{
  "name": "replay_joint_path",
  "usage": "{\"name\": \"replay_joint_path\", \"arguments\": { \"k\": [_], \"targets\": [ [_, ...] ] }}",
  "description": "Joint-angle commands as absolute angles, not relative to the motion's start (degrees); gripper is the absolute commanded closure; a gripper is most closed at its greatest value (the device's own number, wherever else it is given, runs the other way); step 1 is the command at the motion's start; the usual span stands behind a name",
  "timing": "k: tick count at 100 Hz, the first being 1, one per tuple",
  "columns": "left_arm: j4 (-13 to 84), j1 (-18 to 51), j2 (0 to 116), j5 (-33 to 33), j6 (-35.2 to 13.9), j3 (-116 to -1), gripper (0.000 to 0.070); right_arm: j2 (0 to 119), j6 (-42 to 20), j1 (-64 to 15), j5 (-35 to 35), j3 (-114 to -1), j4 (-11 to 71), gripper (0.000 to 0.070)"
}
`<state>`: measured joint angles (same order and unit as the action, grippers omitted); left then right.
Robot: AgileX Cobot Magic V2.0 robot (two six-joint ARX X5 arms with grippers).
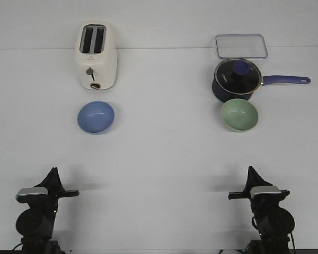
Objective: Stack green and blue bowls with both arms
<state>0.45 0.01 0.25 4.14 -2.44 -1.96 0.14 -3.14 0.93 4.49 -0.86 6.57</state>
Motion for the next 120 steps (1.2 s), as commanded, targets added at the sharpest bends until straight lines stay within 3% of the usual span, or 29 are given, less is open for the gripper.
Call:
{"name": "replay_joint_path", "arguments": {
  "k": [1, 17, 33, 47, 63, 67, 75, 79, 94, 120],
  "targets": [
    [-0.1, 0.0, 0.2, 4.0, -2.2, -0.8, 0.0685, 0.1, -5.9, 0.9, 4.9, -0.7, 5.8, 0.069],
    [-0.1, 0.0, 0.2, 4.0, -2.2, -0.8, 0.0685, 0.1, -17.3, 0.9, 6.3, -0.7, 6.0, 0.069],
    [-0.1, 0.0, 0.2, 4.0, -2.2, -0.8, 0.0685, 0.1, -22.2, 0.9, 6.4, -1.7, 5.0, 0.0691],
    [-0.1, 0.0, 0.2, 4.0, -2.2, -0.8, 0.0685, 1.9, -28.0, 0.9, 3.9, -10.4, 6.9, 0.0697],
    [-0.1, 0.0, 0.2, 4.0, -2.2, -0.8, 0.0685, 13.8, -22.7, 0.9, 1.1, -25.6, 13.9, 0.0668],
    [-0.1, 0.0, 0.2, 4.0, -2.2, -0.8, 0.0685, 18.2, -20.6, 0.9, 1.1, -29.5, 15.9, 0.0584],
    [-0.1, 0.0, 0.2, 4.0, -2.2, -0.8, 0.0685, 27.5, -17.2, 0.9, 1.0, -36.9, 20.0, 0.0344],
    [-0.1, 0.0, 0.2, 4.0, -2.2, -0.8, 0.0685, 32.0, -16.3, 0.9, 1.0, -40.3, 22.3, 0.028],
    [-0.1, 0.0, 0.2, 4.0, -2.2, -0.8, 0.0685, 49.2, -14.8, 1.6, -1.3, -51.0, 29.3, 0.0275],
    [-0.1, 0.0, 0.2, 4.0, -2.2, -0.8, 0.0685, 76.8, -14.1, 6.9, 2.3, -62.9, 29.9, 0.0276]
  ]
}}
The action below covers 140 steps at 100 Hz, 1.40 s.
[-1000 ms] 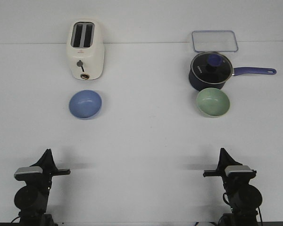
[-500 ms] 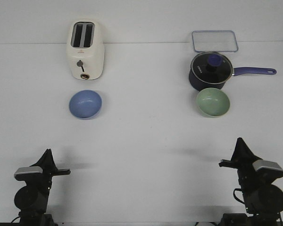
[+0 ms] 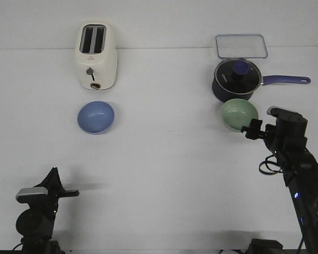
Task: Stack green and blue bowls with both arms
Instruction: 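Reach the right gripper forward to the pale green bowl rim, then grasp the green bowl rim and carry it toward the table center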
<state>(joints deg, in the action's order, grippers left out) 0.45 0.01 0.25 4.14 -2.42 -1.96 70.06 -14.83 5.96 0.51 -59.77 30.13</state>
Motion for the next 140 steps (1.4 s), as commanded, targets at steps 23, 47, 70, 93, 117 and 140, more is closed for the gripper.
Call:
{"name": "replay_joint_path", "arguments": {
  "k": [23, 47, 70, 93, 117, 140],
  "targets": [
    [-0.1, 0.0, 0.2, 4.0, -2.2, -0.8, 0.0685, 93.9, -14.0, 9.2, 5.3, -70.8, 27.4, 0.0278],
    [-0.1, 0.0, 0.2, 4.0, -2.2, -0.8, 0.0685, 101.9, -15.0, 9.5, 7.6, -72.6, 22.7, 0.0354],
    [-0.1, 0.0, 0.2, 4.0, -2.2, -0.8, 0.0685, 102.7, -15.5, 9.3, 7.6, -72.6, 21.9, 0.07],
    [-0.1, 0.0, 0.2, 4.0, -2.2, -0.8, 0.0685, 97.1, -15.5, 9.9, 11.2, -72.6, 26.5, 0.07],
    [-0.1, 0.0, 0.2, 4.0, -2.2, -0.8, 0.0685, 80.8, -15.5, 5.8, 15.3, -69.6, 33.5, 0.07],
    [-0.1, 0.0, 0.2, 4.0, -2.2, -0.8, 0.0685, 64.8, -19.9, -10.3, 14.8, -57.4, 33.1, 0.07]
  ]
}}
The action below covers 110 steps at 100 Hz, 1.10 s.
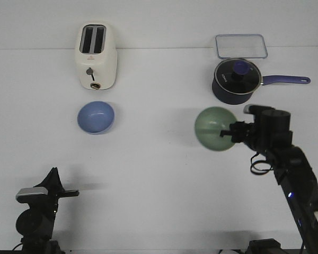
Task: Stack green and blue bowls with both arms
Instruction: 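Grasp the green bowl rim and carry it toward the table center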
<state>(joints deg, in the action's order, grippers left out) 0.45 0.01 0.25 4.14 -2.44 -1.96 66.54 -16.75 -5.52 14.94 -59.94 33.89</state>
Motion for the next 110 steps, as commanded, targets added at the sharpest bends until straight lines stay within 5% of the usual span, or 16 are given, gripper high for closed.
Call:
{"name": "replay_joint_path", "arguments": {
  "k": [1, 35, 78, 84, 96, 110],
  "targets": [
    [-0.1, 0.0, 0.2, 4.0, -2.2, -0.8, 0.0685, 64.4, -20.3, -11.3, 14.7, -56.8, 32.9, 0.07],
    [-0.1, 0.0, 0.2, 4.0, -2.2, -0.8, 0.0685, 64.4, -31.8, -34.7, 3.9, -42.3, 24.1, 0.07],
    [-0.1, 0.0, 0.2, 4.0, -2.2, -0.8, 0.0685, 72.9, -32.1, -39.0, -0.1, -42.0, 22.3, 0.0698],
    [-0.1, 0.0, 0.2, 4.0, -2.2, -0.8, 0.0685, 72.9, -32.1, -39.0, -0.1, -42.0, 22.2, 0.0624],
    [-0.1, 0.0, 0.2, 4.0, -2.2, -0.8, 0.0685, 72.9, -32.1, -39.0, -0.1, -42.0, 22.3, 0.0302],
    [-0.1, 0.0, 0.2, 4.0, -2.2, -0.8, 0.0685, 72.5, -31.9, -39.0, 0.0, -42.0, 21.9, 0.0283]
  ]
}}
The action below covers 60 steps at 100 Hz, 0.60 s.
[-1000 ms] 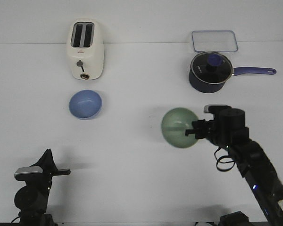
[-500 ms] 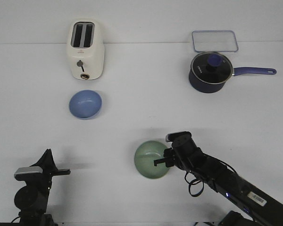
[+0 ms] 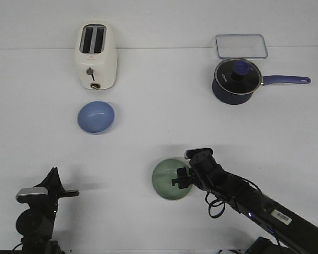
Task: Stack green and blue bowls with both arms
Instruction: 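Grasp the green bowl rim and carry it toward the table center, then release the green bowl and pull the right gripper back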
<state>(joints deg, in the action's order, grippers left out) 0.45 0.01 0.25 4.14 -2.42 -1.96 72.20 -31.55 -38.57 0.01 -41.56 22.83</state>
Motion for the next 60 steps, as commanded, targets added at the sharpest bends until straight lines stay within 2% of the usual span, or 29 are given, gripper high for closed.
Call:
{"name": "replay_joint_path", "arguments": {
  "k": [1, 13, 29, 37, 50, 60],
  "targets": [
    [-0.1, 0.0, 0.2, 4.0, -2.2, -0.8, 0.0685, 72.4, -31.8, -39.0, 0.0, -42.0, 21.9, 0.0283],
    [-0.1, 0.0, 0.2, 4.0, -2.2, -0.8, 0.0685, 67.1, -29.0, -39.0, 0.0, -42.1, 21.6, 0.0284],
    [-0.1, 0.0, 0.2, 4.0, -1.9, -0.8, 0.0685, 53.4, -22.9, -39.8, -0.4, -42.1, 22.5, 0.0285],
    [-0.1, 0.0, 0.2, 4.1, 1.0, -0.8, 0.0685, 45.9, -20.1, -41.3, -3.1, -42.0, 24.1, 0.0287],
    [-0.1, 0.0, 0.2, 4.0, 0.8, -0.8, 0.0685, 35.7, -17.8, -44.7, -9.3, -41.2, 26.7, 0.0291],
    [-0.1, 0.0, 0.2, 4.0, 0.8, -0.8, 0.0685, 30.3, -17.8, -46.7, -10.6, -39.5, 27.6, 0.0291]
  ]
}}
